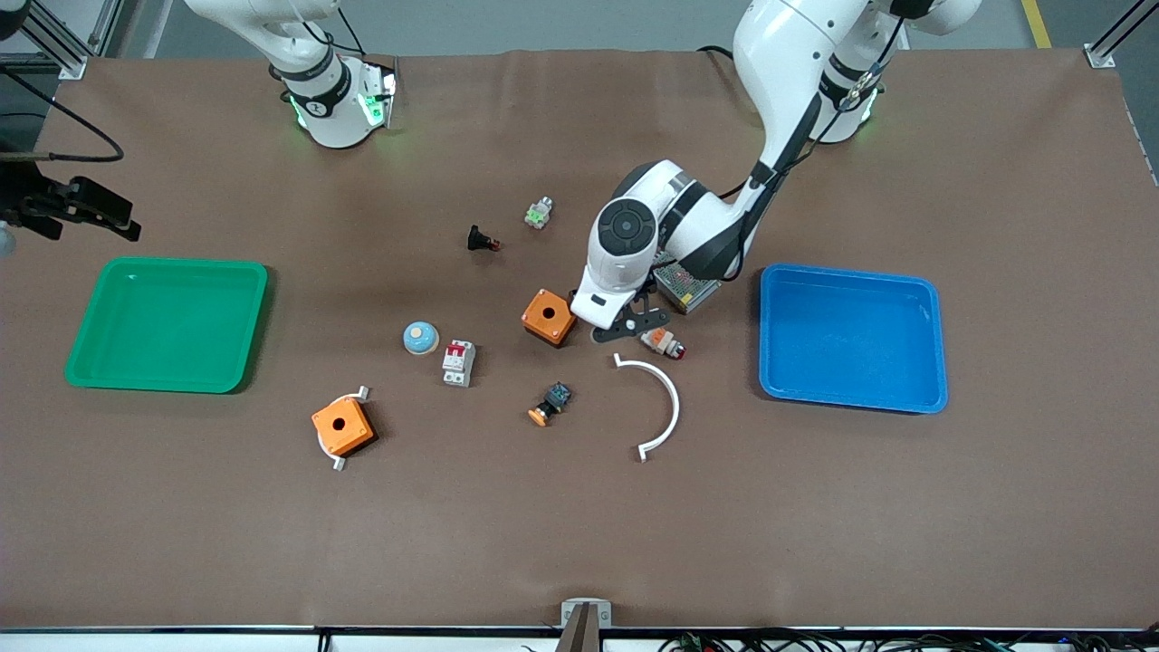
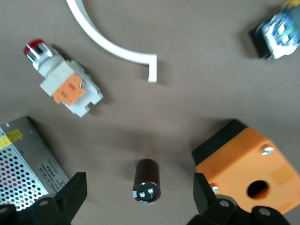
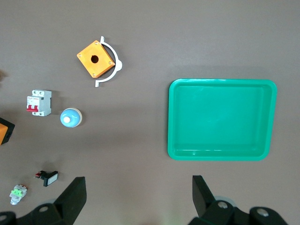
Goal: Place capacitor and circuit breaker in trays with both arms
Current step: 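Lower the left gripper onto the capacitor while the right gripper reaches out, then grasp the capacitor with the left gripper while the right gripper reaches the breaker, then carry the capacitor to the blue tray while the right gripper carries the breaker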
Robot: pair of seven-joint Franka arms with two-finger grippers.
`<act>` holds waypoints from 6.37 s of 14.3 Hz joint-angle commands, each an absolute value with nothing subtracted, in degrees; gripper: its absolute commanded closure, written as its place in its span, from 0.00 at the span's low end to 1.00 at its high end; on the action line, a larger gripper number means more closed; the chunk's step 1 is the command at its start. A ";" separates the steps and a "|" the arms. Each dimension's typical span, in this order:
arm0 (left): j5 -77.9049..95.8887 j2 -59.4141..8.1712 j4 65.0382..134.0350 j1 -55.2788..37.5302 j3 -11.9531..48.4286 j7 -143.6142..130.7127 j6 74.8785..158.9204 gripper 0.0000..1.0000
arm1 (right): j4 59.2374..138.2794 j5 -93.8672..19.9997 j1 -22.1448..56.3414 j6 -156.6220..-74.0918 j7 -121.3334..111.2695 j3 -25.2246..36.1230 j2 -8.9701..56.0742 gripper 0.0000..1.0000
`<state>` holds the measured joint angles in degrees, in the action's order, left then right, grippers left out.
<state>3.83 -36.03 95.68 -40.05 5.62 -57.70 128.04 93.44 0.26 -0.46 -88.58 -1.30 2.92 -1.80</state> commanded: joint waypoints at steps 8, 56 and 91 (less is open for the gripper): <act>4.04 -35.94 99.05 -42.28 6.15 -57.66 131.22 0.01 | 92.37 2.20 -1.32 -95.80 -1.58 2.72 3.43 0.00; 0.53 -17.84 111.26 -8.44 6.06 -20.84 118.12 0.83 | 106.61 -3.08 30.06 -139.22 38.06 2.37 32.96 0.81; 0.53 -17.59 122.62 -4.75 6.42 -12.83 130.02 0.01 | 121.73 0.18 -24.96 -142.21 -26.98 2.55 22.50 1.00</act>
<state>1.34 -21.15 123.95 -5.49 5.91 -13.48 135.23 122.12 0.24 -23.61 -142.41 -26.80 3.82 22.53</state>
